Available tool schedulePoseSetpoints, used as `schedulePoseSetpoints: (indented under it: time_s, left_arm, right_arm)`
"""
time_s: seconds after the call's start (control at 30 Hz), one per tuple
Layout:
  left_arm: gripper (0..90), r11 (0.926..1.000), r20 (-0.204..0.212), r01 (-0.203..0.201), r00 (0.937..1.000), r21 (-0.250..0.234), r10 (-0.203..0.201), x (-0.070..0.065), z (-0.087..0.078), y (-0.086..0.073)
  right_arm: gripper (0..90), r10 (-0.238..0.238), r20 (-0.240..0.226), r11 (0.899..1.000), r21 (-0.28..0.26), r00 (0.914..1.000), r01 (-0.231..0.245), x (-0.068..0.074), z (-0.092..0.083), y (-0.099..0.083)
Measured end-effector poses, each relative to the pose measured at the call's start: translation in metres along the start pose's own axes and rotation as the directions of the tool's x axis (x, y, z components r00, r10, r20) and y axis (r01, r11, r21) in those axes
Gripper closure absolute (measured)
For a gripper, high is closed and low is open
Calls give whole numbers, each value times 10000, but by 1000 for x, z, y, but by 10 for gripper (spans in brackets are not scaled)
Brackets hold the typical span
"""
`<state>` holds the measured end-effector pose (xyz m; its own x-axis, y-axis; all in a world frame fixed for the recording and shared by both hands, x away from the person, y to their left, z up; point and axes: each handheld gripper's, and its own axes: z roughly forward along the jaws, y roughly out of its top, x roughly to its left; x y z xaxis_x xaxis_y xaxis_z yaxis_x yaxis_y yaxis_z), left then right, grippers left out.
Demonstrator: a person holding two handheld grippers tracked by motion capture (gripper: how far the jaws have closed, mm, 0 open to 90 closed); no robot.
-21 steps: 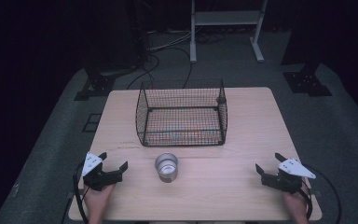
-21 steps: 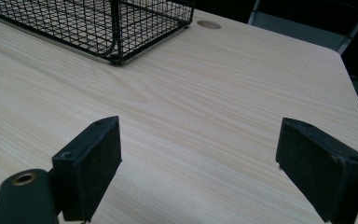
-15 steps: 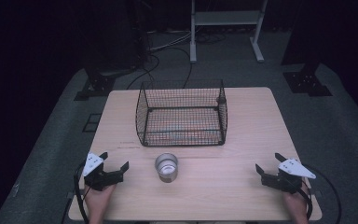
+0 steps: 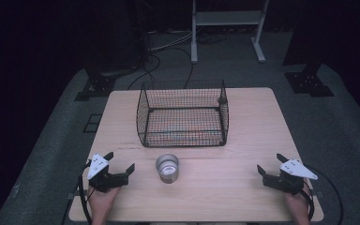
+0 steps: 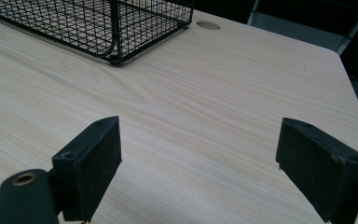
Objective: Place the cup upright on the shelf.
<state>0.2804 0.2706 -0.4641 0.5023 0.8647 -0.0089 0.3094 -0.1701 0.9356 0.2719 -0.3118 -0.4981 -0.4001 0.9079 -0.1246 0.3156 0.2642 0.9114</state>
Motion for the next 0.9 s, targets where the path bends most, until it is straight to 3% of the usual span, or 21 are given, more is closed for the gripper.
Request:
schedulePoseSetpoints:
  time_s: [0.2,0.5,0.7,0.9]
  left_arm:
    - [13,9999,313,-65,9995,-152,70,-5,0,4]
    - [14,9997,415,-89,9991,-207,98,-9,-1,7]
    - [14,9990,723,70,9974,-448,-38,-10,-3,14]
    - [14,9985,822,-106,9965,-536,150,-14,-2,22]
  right_arm:
    - [134,5,15,10000,-8,10000,-5,0,0,0]
    - [134,-85,0,10000,15,10000,85,1,1,0]
    - [134,-76,0,9999,66,10000,76,1,1,0]
    - [134,-63,-2,9999,95,10000,63,1,1,0]
